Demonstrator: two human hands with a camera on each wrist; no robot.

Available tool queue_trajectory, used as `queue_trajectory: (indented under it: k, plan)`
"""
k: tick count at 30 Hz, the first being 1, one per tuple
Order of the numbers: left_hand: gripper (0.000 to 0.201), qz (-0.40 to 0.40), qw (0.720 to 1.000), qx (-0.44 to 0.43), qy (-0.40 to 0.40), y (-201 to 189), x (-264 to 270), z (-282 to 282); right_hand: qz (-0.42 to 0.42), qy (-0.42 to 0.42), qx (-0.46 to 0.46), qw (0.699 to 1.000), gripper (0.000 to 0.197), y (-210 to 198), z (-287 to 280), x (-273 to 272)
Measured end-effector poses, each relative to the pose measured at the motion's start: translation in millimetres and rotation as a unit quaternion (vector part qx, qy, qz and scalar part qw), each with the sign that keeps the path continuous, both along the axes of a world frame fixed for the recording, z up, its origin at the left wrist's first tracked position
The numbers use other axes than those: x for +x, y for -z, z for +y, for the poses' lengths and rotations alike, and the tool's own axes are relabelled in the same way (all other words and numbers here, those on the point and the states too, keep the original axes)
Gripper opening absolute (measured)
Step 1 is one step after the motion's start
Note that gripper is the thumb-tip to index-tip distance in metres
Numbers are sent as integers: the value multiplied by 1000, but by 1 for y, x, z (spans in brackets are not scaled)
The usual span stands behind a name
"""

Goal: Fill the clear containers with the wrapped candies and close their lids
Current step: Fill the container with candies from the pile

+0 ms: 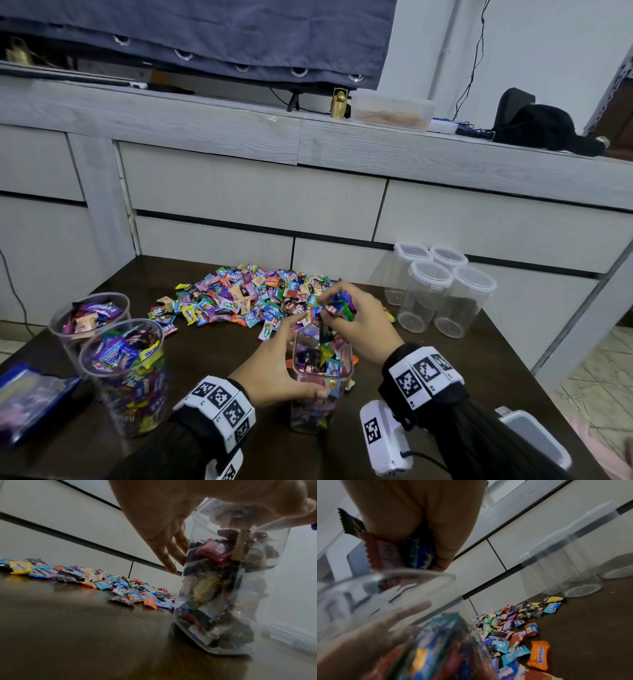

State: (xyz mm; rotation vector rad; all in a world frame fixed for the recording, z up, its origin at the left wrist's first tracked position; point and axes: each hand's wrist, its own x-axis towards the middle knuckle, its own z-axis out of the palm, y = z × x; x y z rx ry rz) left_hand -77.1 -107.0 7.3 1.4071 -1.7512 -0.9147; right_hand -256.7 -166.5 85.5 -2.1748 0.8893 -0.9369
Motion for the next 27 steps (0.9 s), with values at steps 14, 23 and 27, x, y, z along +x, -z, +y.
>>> queue_trajectory:
  k: [14,23,27]
  plan:
    - [101,-17,999,-24,21,6,1,-9,113,-49,-100,987,22,15,10,1]
    - [84,-1,999,-36,33,6,-2,-12,68,-71,-106,989,25,15,10,-1]
    - [83,-4,999,-33,32,7,-1,-14,91,-75,-114,986,26,12,7,-2]
